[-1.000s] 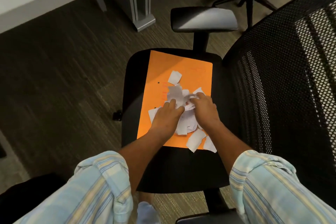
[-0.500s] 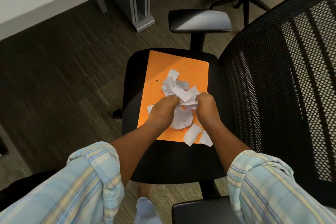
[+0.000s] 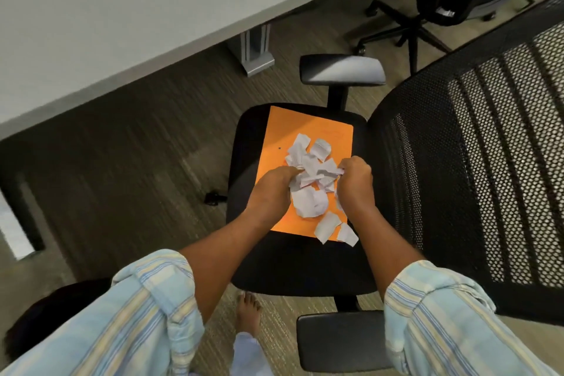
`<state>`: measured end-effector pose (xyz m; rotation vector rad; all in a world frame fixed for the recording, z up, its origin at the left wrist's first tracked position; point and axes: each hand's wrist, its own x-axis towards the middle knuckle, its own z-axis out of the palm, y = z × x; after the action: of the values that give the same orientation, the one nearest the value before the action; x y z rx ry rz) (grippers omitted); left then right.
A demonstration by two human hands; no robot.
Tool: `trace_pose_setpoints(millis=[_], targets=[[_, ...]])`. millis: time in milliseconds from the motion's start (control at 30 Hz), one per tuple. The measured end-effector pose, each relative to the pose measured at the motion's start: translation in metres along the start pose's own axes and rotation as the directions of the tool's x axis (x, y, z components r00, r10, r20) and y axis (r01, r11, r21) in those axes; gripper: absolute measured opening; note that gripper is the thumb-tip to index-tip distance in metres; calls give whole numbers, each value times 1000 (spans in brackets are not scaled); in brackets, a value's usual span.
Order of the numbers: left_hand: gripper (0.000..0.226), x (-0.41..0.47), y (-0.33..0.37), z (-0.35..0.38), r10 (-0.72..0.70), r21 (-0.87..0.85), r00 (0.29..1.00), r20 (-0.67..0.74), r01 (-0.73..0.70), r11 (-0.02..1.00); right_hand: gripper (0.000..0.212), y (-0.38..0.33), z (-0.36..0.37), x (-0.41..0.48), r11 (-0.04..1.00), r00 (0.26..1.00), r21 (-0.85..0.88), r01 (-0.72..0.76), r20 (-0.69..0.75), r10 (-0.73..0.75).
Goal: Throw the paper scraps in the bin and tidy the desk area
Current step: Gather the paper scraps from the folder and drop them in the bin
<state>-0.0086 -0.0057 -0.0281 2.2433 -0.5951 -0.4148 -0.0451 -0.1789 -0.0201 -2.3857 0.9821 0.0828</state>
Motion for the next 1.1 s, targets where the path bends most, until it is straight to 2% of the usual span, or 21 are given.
trace_pose_setpoints(millis=[100,200,367,500,733,833,1100], targets=[[14,-11,-5,-16,-47,6,999,-9,47,999,19,-16,5,-13,998,998,26,55,-27,-55],[31,-26,-15,-33,-90,-39,994,-56,88,995,21,-34,16,-27,993,993,11,118,-28,-118],[10,-61,-36,-62,-156,-102,978,-135,143,984,23,-67,41,-55,976,976,5,217,-14,-217],[11,-93,-59,-79,-233,-82,950,-209,220,972,19,-93,66,-83,956,956,-16,293,23,-292],[16,-168,-113,-115,-388,-109,872,-298,373,922,14,-149,122,-150,911,902,29,412,124,-413],[30,-205,-141,-129,-457,-154,805,-378,432,889,12,-172,153,-182,877,852,34,479,223,-473],[16,-307,-218,-164,-600,-231,651,-464,565,792,15,-221,246,-272,832,759,-12,554,418,-500]])
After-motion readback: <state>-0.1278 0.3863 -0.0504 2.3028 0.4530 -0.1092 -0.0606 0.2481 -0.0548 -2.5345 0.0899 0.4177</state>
